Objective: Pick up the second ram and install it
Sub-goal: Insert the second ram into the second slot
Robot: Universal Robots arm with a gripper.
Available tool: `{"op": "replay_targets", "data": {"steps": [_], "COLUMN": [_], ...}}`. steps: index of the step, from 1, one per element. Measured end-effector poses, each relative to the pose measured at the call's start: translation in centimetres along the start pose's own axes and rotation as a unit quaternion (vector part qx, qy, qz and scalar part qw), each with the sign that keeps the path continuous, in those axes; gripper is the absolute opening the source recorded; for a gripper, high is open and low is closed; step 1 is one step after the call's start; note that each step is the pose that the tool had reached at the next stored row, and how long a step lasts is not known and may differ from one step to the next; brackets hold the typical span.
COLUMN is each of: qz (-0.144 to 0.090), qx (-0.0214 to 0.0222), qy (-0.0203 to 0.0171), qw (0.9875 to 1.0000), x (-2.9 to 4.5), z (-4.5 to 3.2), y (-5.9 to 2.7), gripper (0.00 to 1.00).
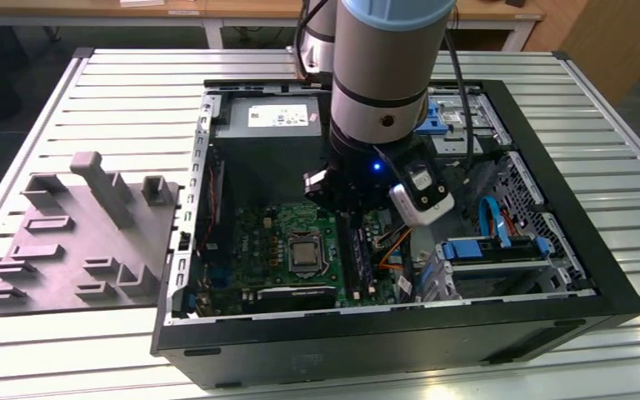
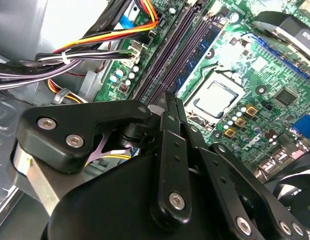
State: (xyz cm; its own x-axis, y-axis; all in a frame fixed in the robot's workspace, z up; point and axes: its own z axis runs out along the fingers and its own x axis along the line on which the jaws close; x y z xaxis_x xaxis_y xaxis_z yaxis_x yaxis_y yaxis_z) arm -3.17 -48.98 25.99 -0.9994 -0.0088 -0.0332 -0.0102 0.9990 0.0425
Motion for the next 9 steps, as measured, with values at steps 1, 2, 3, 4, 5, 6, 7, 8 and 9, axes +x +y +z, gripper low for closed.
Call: {"op": "replay_targets", "data": {"steps": [1,2,3,4,5,6,7,8,9], "qz": [0.000,0.000,0.000,0.000,0.000,0.000,0.000,0.000,0.000], "qx": [-0.0001,-0.0002,-0.0002,-0.0002,-0.0002,-0.0003,-0.0003,-0.0003,-0.0003], "qy": [0.0000,0.0000,0.0000,0.0000,-0.0001,0.0000,-0.0001,-0.0001,-0.0002], "qw": [1.0000,1.0000,1.0000,1.0000,1.0000,1.0000,1.0000,1.0000,1.0000], "x": [0.00,0.00,0.00,0.00,0.00,0.00,0.00,0.00,0.01], "z": [0.00,0.01,0.01,0.01,0.03,0.06,0.11,0.15,0.20], "y": [0.00,0.00,0.00,0.00,0.00,-0.01,-0.01,0.00,-0.01], "gripper": [0.11,0.11,0.11,0.11,0.11,0.11,0.11,0.11,0.11]}}
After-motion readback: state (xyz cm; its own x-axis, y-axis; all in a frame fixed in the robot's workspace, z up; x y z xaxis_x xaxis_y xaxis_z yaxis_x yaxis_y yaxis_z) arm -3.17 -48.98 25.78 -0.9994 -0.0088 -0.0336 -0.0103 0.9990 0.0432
